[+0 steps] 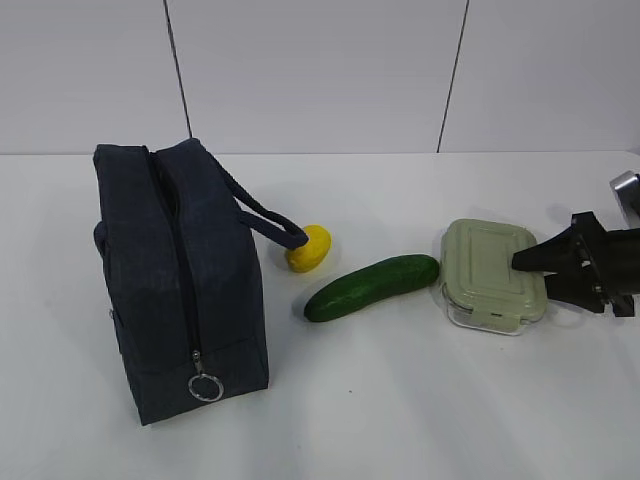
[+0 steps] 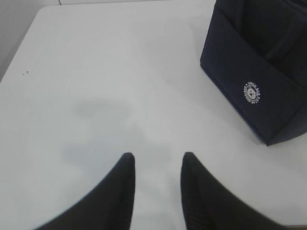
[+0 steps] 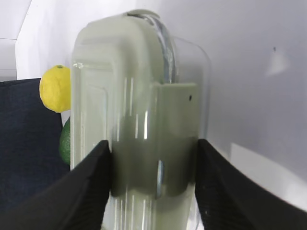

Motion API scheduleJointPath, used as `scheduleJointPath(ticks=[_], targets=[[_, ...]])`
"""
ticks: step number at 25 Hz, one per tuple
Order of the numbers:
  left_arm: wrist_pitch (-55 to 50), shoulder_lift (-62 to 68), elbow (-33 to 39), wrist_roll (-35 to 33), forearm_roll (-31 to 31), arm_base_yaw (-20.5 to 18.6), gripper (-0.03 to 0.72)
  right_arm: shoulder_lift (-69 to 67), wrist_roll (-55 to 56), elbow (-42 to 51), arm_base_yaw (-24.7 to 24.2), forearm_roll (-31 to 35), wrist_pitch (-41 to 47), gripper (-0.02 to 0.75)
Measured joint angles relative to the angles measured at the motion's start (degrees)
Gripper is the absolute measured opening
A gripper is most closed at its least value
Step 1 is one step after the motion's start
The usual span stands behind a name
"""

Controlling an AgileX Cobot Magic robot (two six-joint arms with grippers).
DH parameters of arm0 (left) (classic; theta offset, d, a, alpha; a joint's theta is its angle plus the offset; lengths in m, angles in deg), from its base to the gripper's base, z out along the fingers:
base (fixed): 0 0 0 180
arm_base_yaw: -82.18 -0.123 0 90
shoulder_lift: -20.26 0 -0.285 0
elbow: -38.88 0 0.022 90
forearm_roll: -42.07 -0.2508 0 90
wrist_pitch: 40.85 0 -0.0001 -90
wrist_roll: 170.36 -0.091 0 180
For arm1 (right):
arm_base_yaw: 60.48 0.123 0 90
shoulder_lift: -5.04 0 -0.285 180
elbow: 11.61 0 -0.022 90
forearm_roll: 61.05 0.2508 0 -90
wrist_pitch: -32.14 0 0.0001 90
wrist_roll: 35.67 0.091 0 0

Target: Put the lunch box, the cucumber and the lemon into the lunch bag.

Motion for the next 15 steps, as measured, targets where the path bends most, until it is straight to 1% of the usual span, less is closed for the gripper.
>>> scheduleJointPath(ticks=[15], targets=[[0.00, 0.00, 0.00, 0.00, 0.00, 0.00, 0.235, 0.00, 0.13, 0.00, 0.00, 0.05, 0.10, 0.403]])
